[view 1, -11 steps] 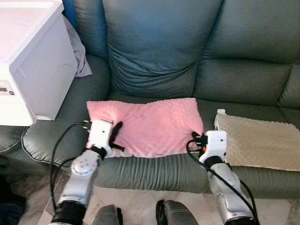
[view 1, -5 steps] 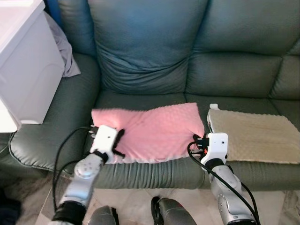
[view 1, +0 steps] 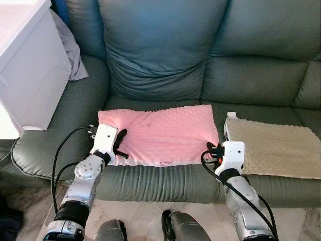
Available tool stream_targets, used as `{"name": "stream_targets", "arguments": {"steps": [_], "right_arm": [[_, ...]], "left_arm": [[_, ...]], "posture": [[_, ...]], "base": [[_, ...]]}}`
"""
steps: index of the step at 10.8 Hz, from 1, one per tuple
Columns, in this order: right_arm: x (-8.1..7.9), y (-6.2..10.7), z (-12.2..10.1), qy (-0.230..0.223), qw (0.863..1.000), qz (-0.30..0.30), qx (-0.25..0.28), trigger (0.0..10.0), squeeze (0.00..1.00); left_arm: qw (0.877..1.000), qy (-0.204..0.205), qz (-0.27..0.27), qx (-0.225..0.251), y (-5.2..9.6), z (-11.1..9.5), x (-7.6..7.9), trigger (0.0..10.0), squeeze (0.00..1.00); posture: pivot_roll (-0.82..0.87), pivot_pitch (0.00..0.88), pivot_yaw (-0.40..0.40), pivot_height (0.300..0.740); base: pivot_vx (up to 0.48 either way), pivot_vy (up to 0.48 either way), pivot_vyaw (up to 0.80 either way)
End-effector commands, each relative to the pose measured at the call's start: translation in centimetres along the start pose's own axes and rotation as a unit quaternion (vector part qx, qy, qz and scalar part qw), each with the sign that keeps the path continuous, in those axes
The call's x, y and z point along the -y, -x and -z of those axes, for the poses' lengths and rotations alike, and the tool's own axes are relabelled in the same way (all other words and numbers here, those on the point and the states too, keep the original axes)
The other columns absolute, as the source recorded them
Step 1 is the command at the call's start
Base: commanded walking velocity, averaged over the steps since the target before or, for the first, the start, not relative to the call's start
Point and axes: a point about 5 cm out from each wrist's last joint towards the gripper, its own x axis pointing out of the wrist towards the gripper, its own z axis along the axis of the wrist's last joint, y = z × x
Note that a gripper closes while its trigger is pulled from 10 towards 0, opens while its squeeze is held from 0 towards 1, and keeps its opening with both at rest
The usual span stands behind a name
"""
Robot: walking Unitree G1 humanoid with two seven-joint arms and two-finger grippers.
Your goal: Move the pillow to the sofa
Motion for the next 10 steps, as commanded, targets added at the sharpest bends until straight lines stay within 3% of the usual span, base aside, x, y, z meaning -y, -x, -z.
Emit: {"name": "stream_targets", "arguments": {"steps": [1, 5, 10], "right_arm": [[0.69, 0.2, -0.47, -0.005, 1.0, 0.018, 0.014, 10.0, 0.0], [0.54, 0.09, -0.59, 0.008, 1.0, 0.01, 0.014, 10.0, 0.0], [0.36, 0.08, -0.42, 0.006, 1.0, 0.009, 0.012, 10.0, 0.0]], "left_arm": [[1.0, 0.011, -0.005, 0.0, 0.08, 0.22, -0.25, 10.0, 0.0], [1.0, 0.026, -0.011, 0.003, -0.08, 0.25, -0.27, 10.0, 0.0], [0.998, 0.056, -0.028, 0.009, -0.32, -0.06, -0.34, 10.0, 0.0]], "posture": [[-0.11, 0.172, -0.033, 0.74], [-0.11, 0.174, -0.035, 0.73], [-0.11, 0.174, -0.032, 0.645]], "base": [[0.0, 0.0, 0.0], [0.0, 0.0, 0.0], [0.0, 0.0, 0.0]]}}
